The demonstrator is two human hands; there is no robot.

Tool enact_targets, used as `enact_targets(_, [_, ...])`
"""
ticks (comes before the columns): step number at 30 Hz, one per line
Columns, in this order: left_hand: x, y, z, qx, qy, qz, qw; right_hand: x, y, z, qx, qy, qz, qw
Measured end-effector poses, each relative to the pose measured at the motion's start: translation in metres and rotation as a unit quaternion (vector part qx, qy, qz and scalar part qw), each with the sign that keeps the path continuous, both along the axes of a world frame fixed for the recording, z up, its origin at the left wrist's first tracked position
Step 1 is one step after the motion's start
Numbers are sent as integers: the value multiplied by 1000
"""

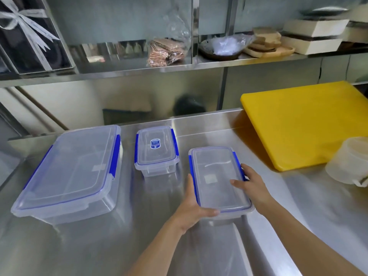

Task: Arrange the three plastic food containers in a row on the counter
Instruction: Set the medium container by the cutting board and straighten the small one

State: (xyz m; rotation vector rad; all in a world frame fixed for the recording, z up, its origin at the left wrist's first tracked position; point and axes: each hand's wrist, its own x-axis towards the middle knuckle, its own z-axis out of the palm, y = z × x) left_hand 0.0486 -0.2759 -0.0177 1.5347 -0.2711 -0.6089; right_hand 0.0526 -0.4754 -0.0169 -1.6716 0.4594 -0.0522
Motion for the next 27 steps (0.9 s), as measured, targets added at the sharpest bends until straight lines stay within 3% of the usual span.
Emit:
enact_targets(3, [28,-8,-5,6,-68,6,998,41,-7,2,-26,3,21,999])
enact_targets(8, [83,-22,-17,70,-85,58,992,112,-18,-6,-65,3,41,997])
enact_targets(12, [119,-29,-32,191,-138,127,964,155,-22,-17,-67,-10,39,997])
enact_targets(16, [132,-42,-40,232,-162,206,937,184,-20,-22,-80,-21,42,996])
enact_targets(18, [133,-47,-44,222,-152,228,936,189,-17,-25,-98,-29,33,994])
enact_targets(22, [134,-56,-38,90,-66,289,951,184,-14,-32,-85,-38,35,995])
enact_targets(27, [141,-71,-34,113,-77,264,955,178,-30,-31,-96,-29,22,995])
